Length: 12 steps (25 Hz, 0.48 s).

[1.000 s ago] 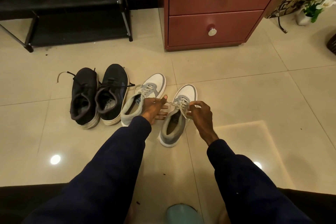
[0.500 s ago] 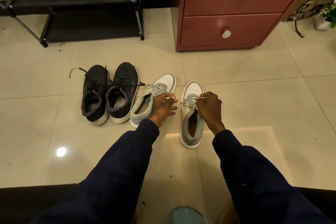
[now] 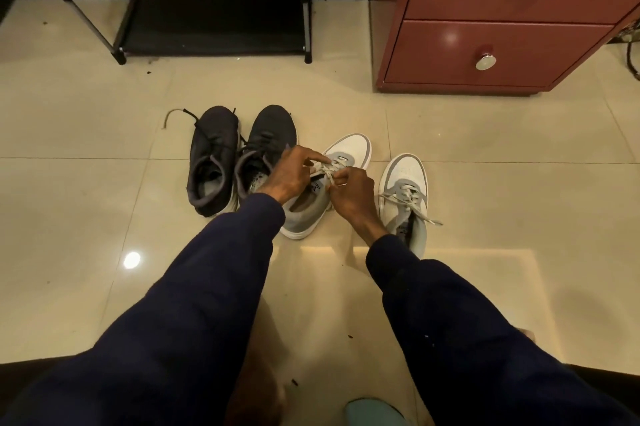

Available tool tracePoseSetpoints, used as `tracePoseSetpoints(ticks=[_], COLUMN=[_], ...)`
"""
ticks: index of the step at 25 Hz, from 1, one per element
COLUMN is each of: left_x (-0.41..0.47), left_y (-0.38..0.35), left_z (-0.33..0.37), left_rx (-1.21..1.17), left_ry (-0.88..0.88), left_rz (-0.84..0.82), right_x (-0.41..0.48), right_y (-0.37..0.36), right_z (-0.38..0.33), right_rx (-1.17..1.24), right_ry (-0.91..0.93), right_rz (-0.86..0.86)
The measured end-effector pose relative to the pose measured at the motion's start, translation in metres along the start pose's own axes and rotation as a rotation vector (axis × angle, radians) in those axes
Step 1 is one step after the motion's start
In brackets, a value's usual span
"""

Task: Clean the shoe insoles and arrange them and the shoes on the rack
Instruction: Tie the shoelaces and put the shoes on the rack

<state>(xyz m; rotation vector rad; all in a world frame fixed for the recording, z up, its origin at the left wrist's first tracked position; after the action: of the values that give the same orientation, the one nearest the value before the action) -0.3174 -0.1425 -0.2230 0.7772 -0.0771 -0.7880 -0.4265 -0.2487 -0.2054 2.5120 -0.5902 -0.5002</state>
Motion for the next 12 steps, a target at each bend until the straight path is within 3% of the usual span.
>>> tracePoseSetpoints(ticks=[5, 10, 12], left_x=[-0.013, -0.038, -0.044], left_y=[-0.007, -0.023, -0.024], left_z=[-0.007, 0.001, 0.007], left_rx=[-0.027, -0.11, -0.14], left_ry=[-0.013, 0.045, 0.061], left_rz=[0.042, 0.025, 0.008], right_x=[-0.002, -0.017, -0.019], right_y=[0.001, 0.005, 0.017], right_z=[0.024, 0.047, 0.046], right_rx=[0.05, 0.08, 0.102], right_ry=[-0.102, -0.165, -0.169], right_rz=[-0.022, -0.187, -0.157])
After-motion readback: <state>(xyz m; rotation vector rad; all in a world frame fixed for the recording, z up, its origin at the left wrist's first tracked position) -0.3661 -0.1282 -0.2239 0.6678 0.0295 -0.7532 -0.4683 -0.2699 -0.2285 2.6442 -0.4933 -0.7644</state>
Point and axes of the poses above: each hand's wrist, its own x-axis towards the middle knuckle, its own y-axis out of the back of the hand, z = x × y, the point moved 9 cm from there along x, towards the middle knuckle, and after that the axes turned 4 degrees about -z, right-handed, at the moved point
